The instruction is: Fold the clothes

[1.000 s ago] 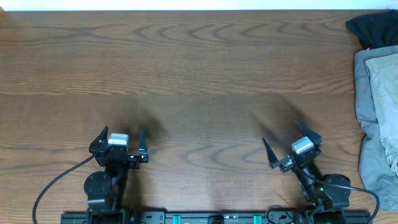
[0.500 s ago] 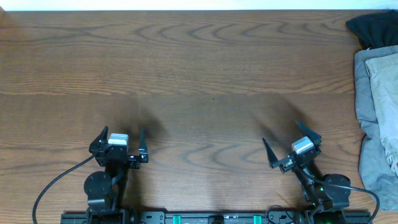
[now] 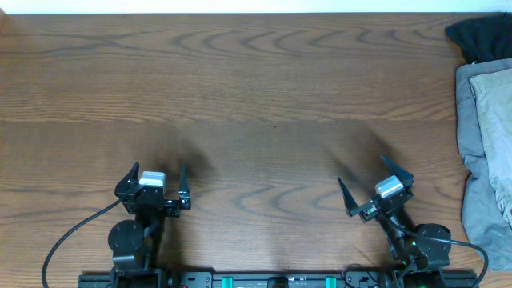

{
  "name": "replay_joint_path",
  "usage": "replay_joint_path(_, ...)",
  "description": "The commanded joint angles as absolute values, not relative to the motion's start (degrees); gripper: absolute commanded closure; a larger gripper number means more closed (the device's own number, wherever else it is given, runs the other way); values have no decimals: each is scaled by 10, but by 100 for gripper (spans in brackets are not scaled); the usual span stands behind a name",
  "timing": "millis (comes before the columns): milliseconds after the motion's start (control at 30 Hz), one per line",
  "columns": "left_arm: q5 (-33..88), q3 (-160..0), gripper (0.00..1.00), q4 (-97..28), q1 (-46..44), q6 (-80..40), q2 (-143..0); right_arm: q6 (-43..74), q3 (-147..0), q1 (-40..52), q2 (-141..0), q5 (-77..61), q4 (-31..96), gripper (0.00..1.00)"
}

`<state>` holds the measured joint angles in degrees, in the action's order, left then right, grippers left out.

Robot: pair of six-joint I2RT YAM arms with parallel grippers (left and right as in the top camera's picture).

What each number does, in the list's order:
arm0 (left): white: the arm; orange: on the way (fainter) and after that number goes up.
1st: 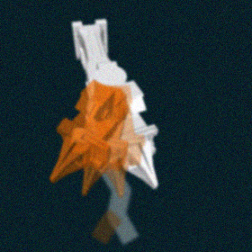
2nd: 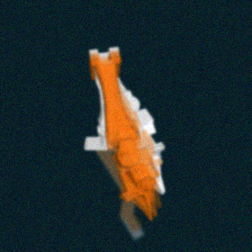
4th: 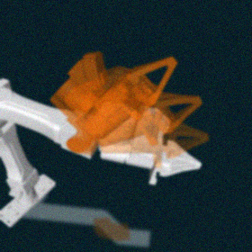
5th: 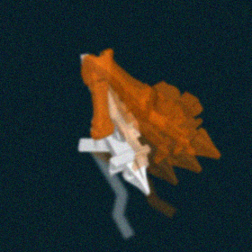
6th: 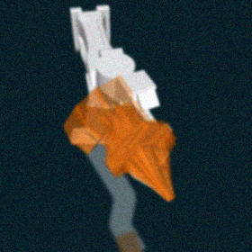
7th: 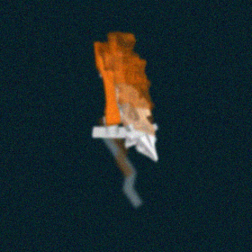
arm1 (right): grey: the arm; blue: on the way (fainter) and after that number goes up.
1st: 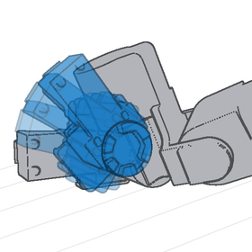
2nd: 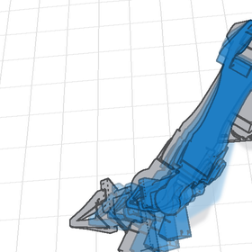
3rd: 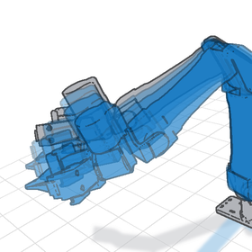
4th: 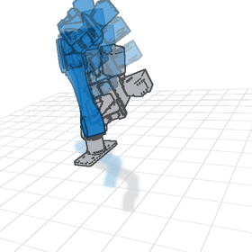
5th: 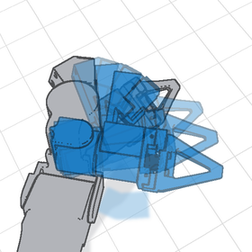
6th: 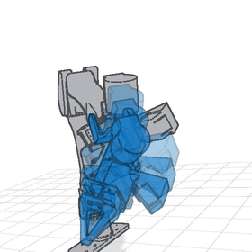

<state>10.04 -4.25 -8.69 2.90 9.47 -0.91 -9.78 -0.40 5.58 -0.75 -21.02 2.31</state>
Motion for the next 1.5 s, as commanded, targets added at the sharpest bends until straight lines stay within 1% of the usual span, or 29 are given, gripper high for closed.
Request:
replay_joint_path(0, 96, -28, 2, -89, 32, 104, -10, -103, -3, 50, -10, -212, 26, 1)
replay_joint_path(1267, 96, -28, 2, -87, 32, 104, -10, -103, -3, 50, -10, -212, 26, 1)
replay_joint_path(1367, 131, -28, 2, -87, 32, 92, -10, -103, -3, 50, -10, -218, 14, 1)
replay_joint_path(1467, 192, -28, 2, -87, 32, 40, -10, -103, -3, 50, -10, -257, 15, 1)
